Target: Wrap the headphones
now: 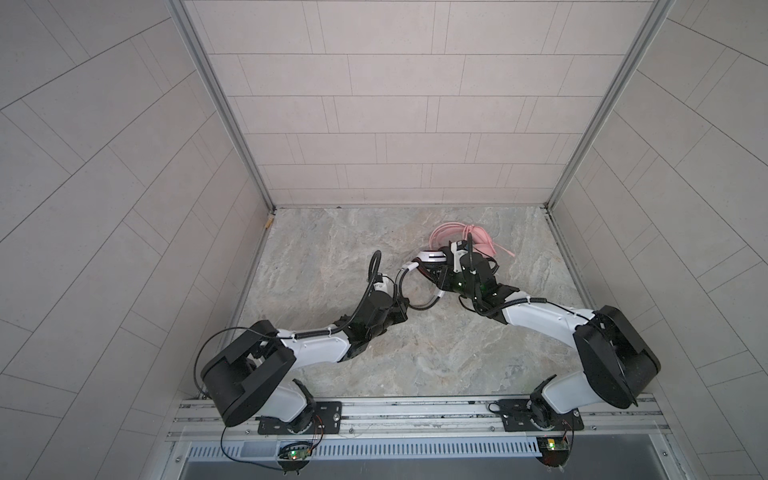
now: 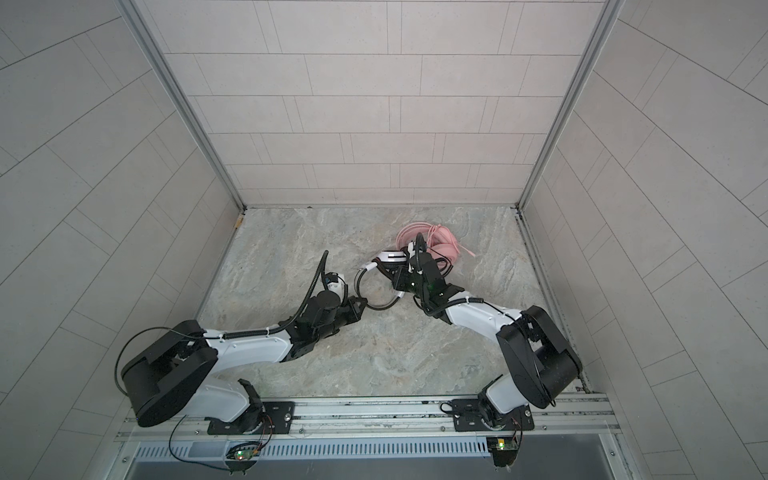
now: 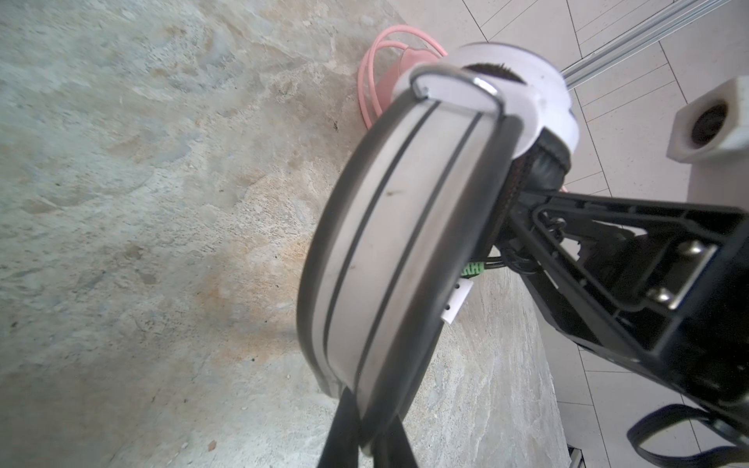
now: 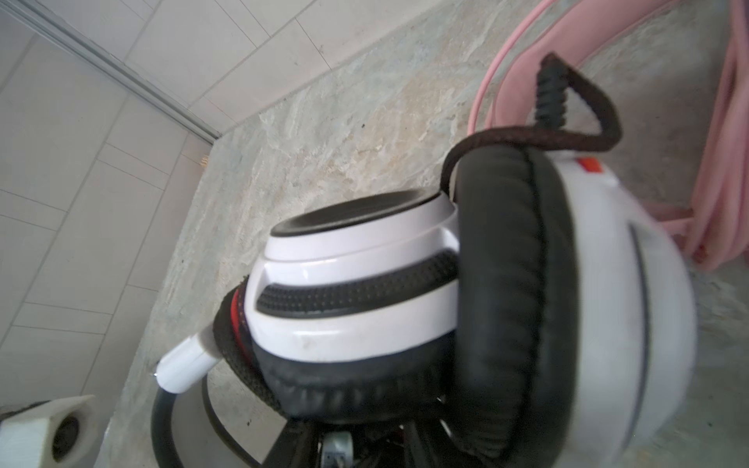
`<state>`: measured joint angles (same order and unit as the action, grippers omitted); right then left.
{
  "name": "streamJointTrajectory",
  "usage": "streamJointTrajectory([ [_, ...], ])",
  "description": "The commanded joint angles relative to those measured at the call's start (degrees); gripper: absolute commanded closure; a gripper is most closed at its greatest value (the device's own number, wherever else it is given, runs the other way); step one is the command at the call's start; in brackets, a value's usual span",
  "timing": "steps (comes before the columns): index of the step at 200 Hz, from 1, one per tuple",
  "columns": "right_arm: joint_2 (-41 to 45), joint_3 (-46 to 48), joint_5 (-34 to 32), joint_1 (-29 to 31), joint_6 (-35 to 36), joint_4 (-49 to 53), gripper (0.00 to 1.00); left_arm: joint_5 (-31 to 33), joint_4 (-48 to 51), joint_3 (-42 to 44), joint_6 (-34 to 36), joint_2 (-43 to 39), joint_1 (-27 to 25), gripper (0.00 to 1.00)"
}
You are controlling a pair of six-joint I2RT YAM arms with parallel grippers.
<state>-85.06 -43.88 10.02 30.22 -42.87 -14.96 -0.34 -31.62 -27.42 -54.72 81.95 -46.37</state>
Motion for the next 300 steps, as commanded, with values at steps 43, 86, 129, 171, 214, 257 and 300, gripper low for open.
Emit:
streamJointTrajectory([
  [43,2.6,-3.9,3.0,0.3,6.2,9.6,0.53,-6.3,-6.3,-2.0,-1.8,-1.0,1.8,1.0],
  [86,3.0,-10.8,3.1,-0.3,13.3,22.6,0.48,-8.2,-6.5,-2.5,-4.3,-0.9,3.9,1.0],
  [129,-1.3,-20.2,8.2,-1.2,17.8,36.8,0.45,-10.4,-8.6,-1.6,-7.6,-0.6,6.3,1.0],
  [171,-3.1,-24.6,10.1,-1.1,20.5,43.6,0.45,-11.9,-7.8,-2.8,-9.9,-2.0,7.2,1.0],
  [214,-3.4,-26.5,12.6,-1.2,21.6,46.0,0.46,-12.0,-6.7,-4.0,-9.8,-1.7,7.6,1.0],
  [257,-3.6,-27.2,14.6,-1.1,23.2,48.5,0.5,-12.8,-7.4,-4.1,-11.9,-0.7,9.1,1.0],
  [300,-3.6,-28.4,21.4,-1.2,23.8,49.7,0.58,-12.9,-5.4,-4.7,-11.2,1.1,11.6,1.0],
])
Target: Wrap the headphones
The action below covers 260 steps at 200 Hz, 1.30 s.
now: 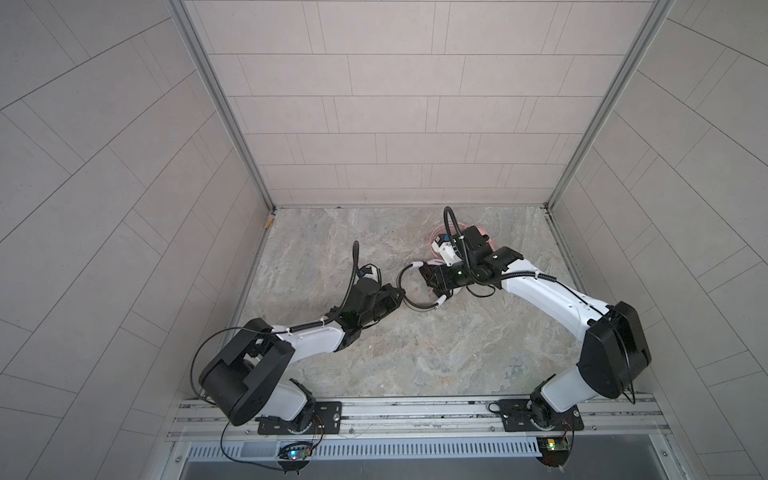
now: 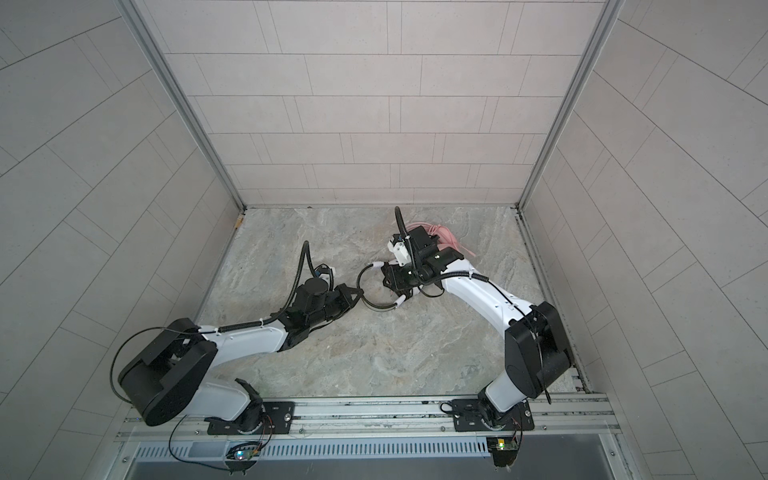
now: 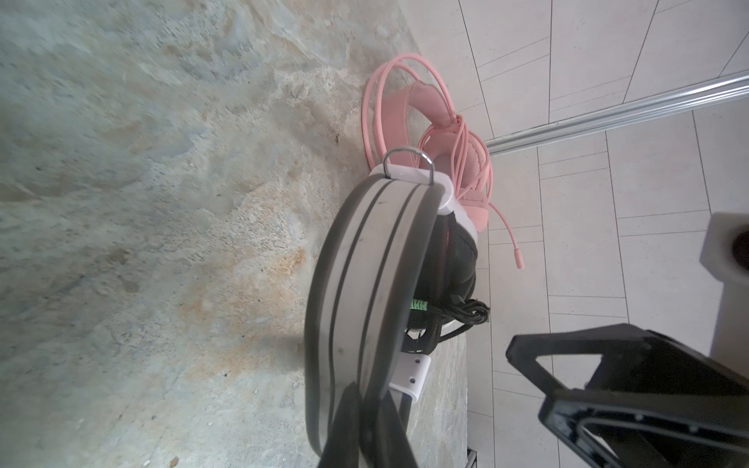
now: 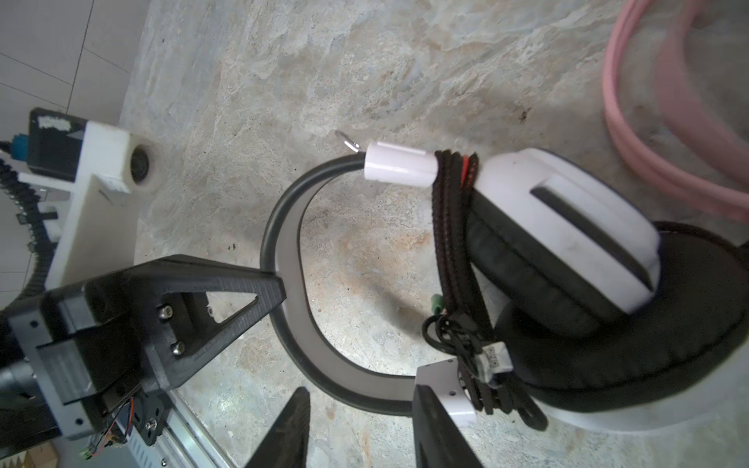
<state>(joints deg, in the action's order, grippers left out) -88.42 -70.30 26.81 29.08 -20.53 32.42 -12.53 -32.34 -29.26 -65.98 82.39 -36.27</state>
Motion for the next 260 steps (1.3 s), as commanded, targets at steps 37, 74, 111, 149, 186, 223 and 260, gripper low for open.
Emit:
streamJointTrajectory([
  [37,1.9,-1.4,2.6,-1.3,1.8,2.2,0.57,-3.0,-7.1,-2.1,0.9,6.2,5.4,0.97],
  [74,5.1,1.6,2.3,-4.9,2.2,1.1,0.57,-8.8,-9.9,-1.8,2.1,10.3,8.8,0.85],
  [111,11.5,6.7,-4.8,-8.7,2.6,-2.0,0.53,-7.3,9.1,-5.8,15.1,7.3,12.3,0.45],
  [149,21.2,14.5,-15.9,-13.7,1.1,-9.1,0.5,-1.9,32.8,-12.3,28.3,0.3,16.0,0.32],
  [186,26.7,20.2,-25.7,-19.8,1.0,-15.8,0.45,10.7,37.9,-11.7,32.4,-9.3,19.9,0.25],
  [223,25.3,26.0,-44.5,-22.9,0.0,-26.3,0.39,28.3,38.3,-8.6,36.3,-19.2,23.1,0.08],
  [260,22.9,38.5,-53.0,-25.7,6.3,-48.5,0.32,46.5,30.2,-0.6,39.9,-27.4,24.5,0.0],
])
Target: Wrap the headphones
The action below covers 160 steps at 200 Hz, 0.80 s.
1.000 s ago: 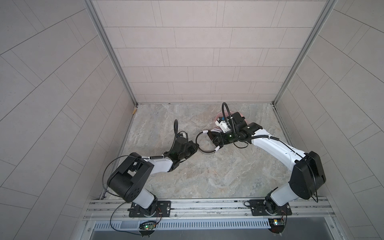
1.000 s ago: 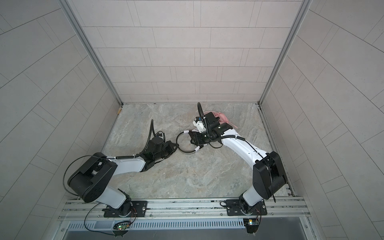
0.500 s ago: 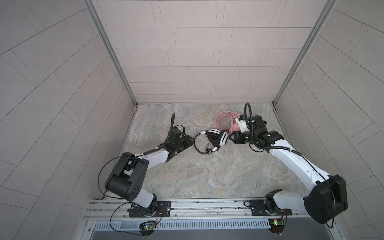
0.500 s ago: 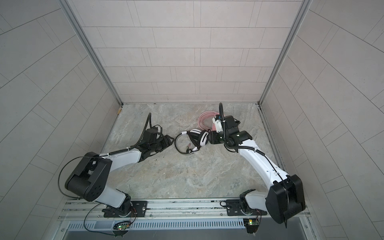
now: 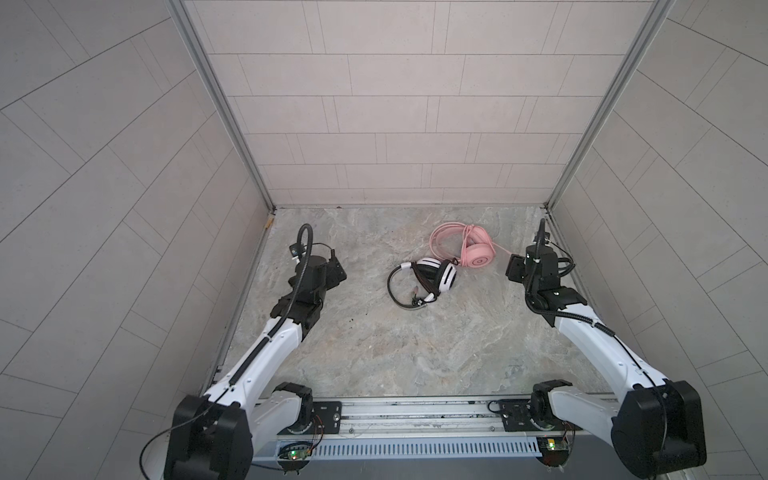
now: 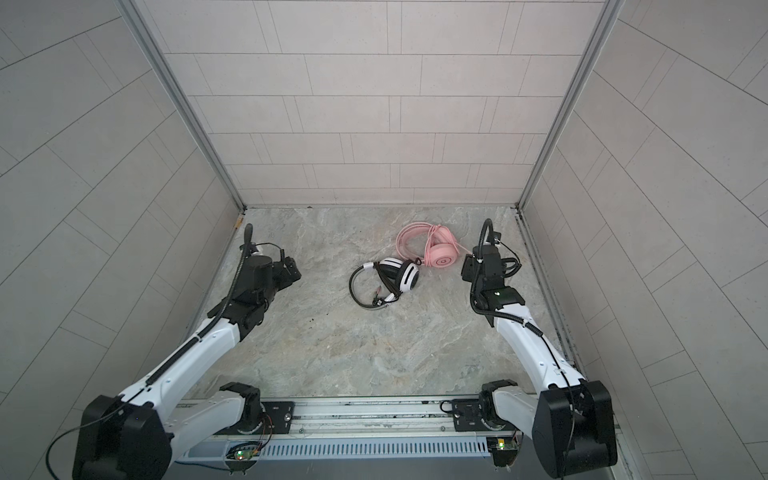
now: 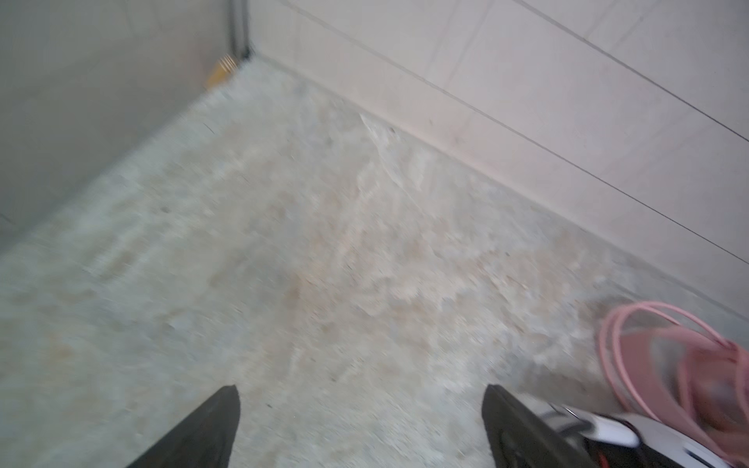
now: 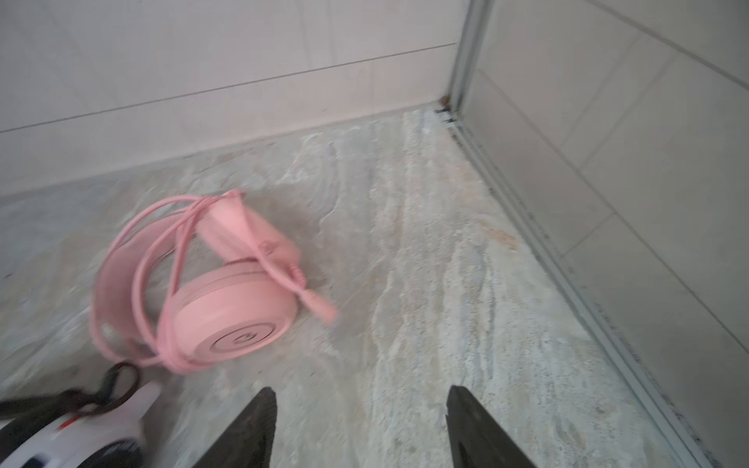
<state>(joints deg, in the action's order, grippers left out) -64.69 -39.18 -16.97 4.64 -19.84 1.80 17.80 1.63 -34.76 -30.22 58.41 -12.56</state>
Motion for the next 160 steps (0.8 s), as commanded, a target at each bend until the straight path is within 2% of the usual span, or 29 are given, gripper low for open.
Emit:
streamJointTrajectory([
  [1,-0.9,7.7,-9.0,-1.2,6.1,-18.5,0.31,16.4,-4.1,5.2,4.4,-3.6,0.9,0.0],
  [18,-1.1,12.6,-8.1,-1.3,12.1,-27.8,0.3,18.6,-10.1,8.8,10.6,-5.3,1.6,0.0],
  [35,-3.2,15.7,-8.8,-1.3,12.1,-35.0,0.3,21.2,-22.0,14.2,16.2,-4.0,2.1,0.0],
  [50,-4.7,17.1,-6.2,-1.3,11.0,-37.7,0.3,19.4,-33.3,19.0,19.0,-0.8,2.9,0.0],
  [66,-6.8,18.6,-3.7,-1.3,12.8,-42.2,0.29,17.1,-37.4,20.3,19.8,2.8,3.5,0.0],
  [91,-9.5,20.9,-5.4,-1.3,14.7,-48.7,0.27,15.9,-49.4,21.5,24.3,11.9,4.2,0.0],
  [112,-12.5,23.2,-10.4,-1.3,11.7,-52.2,0.25,14.8,-62.7,21.7,25.3,22.7,6.3,0.0],
  [124,-16.3,25.1,-13.1,-1.4,10.3,-59.3,0.24,9.9,-69.2,21.0,25.9,29.5,8.3,0.0],
  [134,-19.7,26.3,-11.6,-1.5,12.6,-66.9,0.24,5.4,-67.3,20.7,25.5,30.6,8.8,0.0],
  [151,-19.3,23.7,-5.1,-1.7,13.6,-59.5,0.23,7.4,-71.7,20.6,26.3,33.7,8.6,0.0],
  [160,-21.3,20.8,-1.4,-2.2,13.9,-54.8,0.23,7.5,-69.2,20.3,25.5,32.6,8.6,0.0],
])
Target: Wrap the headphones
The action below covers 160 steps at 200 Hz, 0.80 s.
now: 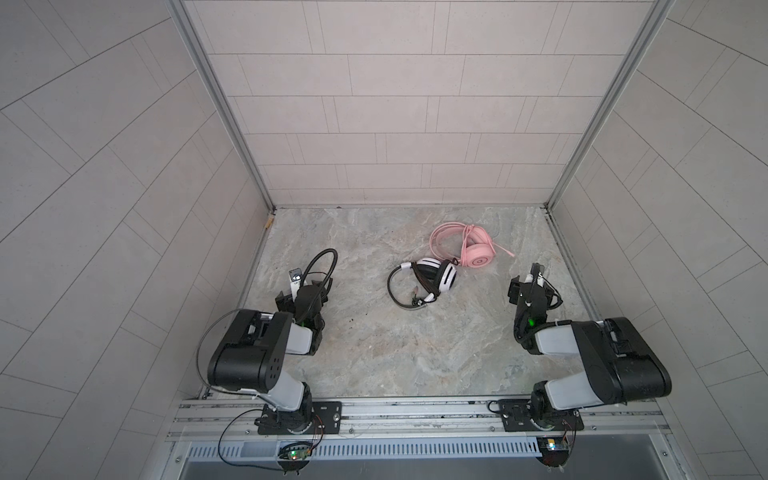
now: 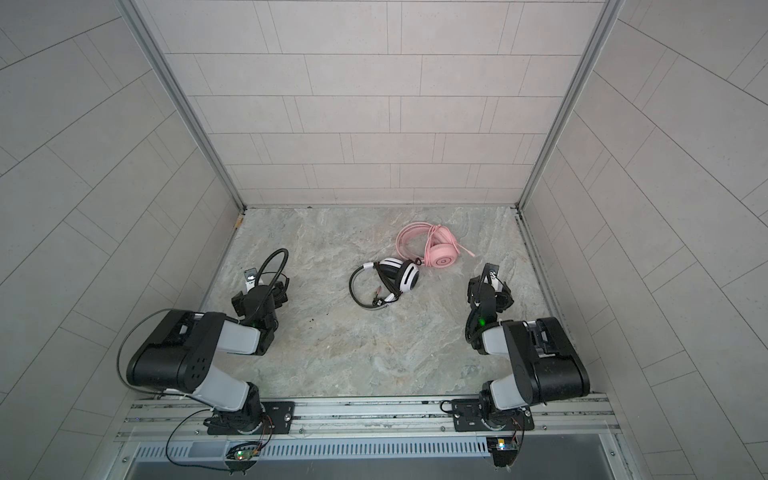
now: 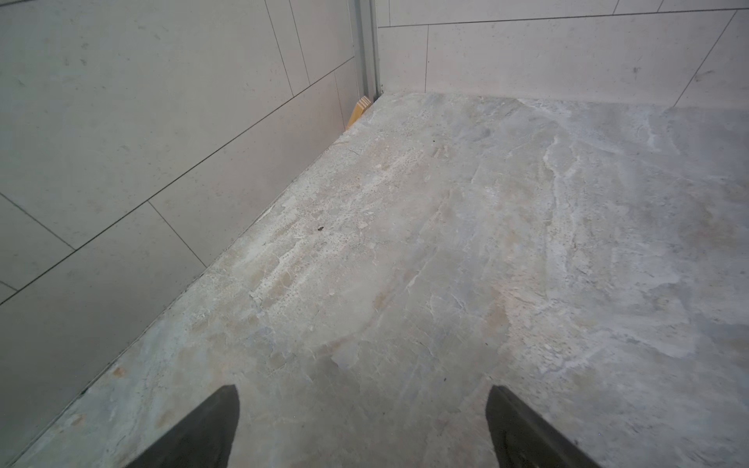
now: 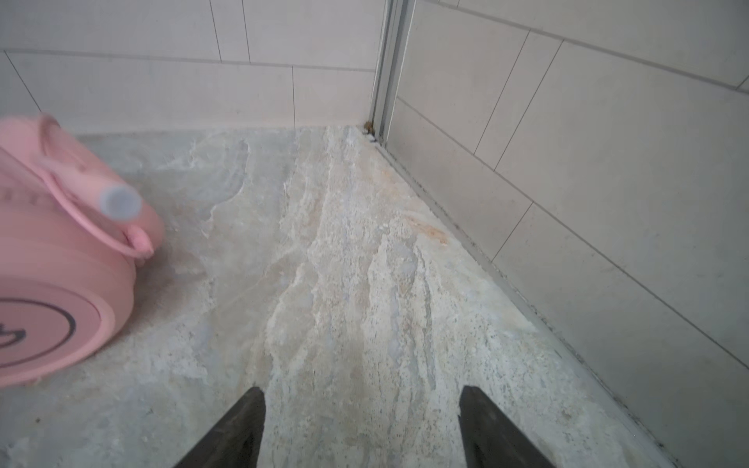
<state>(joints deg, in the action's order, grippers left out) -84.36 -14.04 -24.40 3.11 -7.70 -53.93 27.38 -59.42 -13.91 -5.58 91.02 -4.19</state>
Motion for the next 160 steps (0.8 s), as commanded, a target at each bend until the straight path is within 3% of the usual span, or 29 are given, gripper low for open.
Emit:
streamJointTrajectory([
  [1,-2.0,-4.7,6.4,-0.7,1.8,1.1,0.23,-2.1,-7.9,-0.6,0.7,-0.2,0.3,0.0],
  [16,-6.8,-5.3,10.3,-0.5,5.4,-6.1,0.22,-2.3,-4.0,-2.5,1.0,-0.3,0.4,0.0],
  [36,-4.2,-5.7,7.8,-0.5,4.0,-0.7,0.23,-3.7,2.5,-6.4,1.3,-0.5,0.3,0.0],
  [38,-4.3,-5.7,7.8,-0.5,3.9,-0.9,0.19,-3.6,3.0,-6.8,1.4,-0.4,0.2,0.0],
  [41,-4.6,-5.6,8.1,-0.5,4.0,-1.5,0.04,-3.7,3.4,-7.1,1.7,-0.2,0.3,0.0],
  [45,-5.1,-5.5,8.3,-0.4,4.5,-2.8,0.01,-3.7,3.5,-7.5,2.1,0.0,0.1,0.0],
  [78,-6.7,-3.8,8.9,1.7,8.0,-8.7,0.01,-3.6,3.8,-7.4,2.2,0.0,0.0,0.0],
  [160,-6.5,-5.8,9.4,2.4,8.5,-4.3,0.01,-3.6,3.5,-7.4,2.1,-0.1,0.0,0.0],
])
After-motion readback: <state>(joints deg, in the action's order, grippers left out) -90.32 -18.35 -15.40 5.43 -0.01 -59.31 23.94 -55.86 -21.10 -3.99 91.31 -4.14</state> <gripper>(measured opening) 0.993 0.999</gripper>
